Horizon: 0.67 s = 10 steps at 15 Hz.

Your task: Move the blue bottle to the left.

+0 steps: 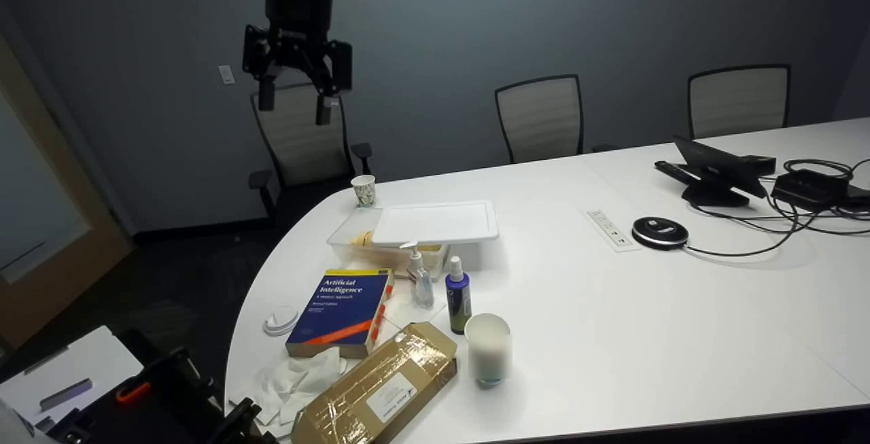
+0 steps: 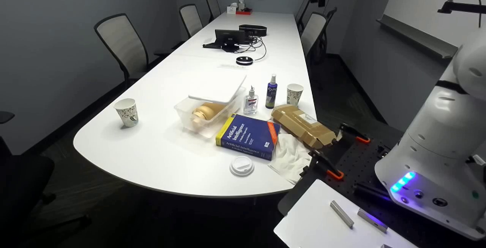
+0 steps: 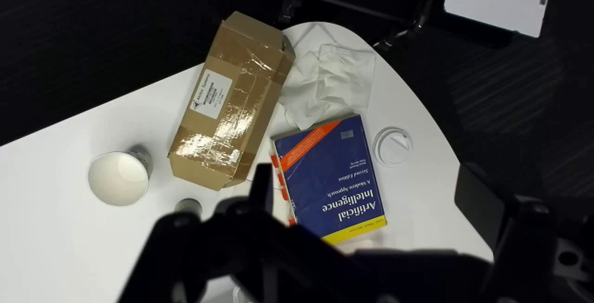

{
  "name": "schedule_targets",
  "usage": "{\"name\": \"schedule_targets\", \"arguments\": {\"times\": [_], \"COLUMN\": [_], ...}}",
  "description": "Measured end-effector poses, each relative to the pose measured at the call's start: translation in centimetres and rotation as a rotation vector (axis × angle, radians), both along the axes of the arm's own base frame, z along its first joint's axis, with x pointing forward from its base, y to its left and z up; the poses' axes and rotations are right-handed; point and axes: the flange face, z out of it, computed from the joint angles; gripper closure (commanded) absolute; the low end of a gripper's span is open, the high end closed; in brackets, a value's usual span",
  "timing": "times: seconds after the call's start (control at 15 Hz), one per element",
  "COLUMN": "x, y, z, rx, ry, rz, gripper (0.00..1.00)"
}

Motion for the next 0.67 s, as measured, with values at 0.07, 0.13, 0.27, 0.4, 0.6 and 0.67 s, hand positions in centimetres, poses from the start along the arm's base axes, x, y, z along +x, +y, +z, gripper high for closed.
{"name": "schedule_targets", "arguments": {"times": [0.07, 0.13, 0.27, 0.4, 0.6, 0.67], "x": [0.0, 0.0, 0.0, 0.7, 3.0, 4.0], "y": [0.0, 0.0, -0.1, -0.5, -1.4, -1.8], "z": [0.0, 0.0, -0.1, -0.6, -2.5, -3.3], "rx": [0.0, 0.0, 0.001, 0.001, 0.013, 0.021], "ry": [0.0, 0.0, 0.001, -0.015, -0.059, -0.073], "rz": [0.0, 0.0, -0.004, -0.02, -0.059, -0.075], "gripper": [0.0, 0.0, 0.0, 0.0, 0.0, 0.0]}}
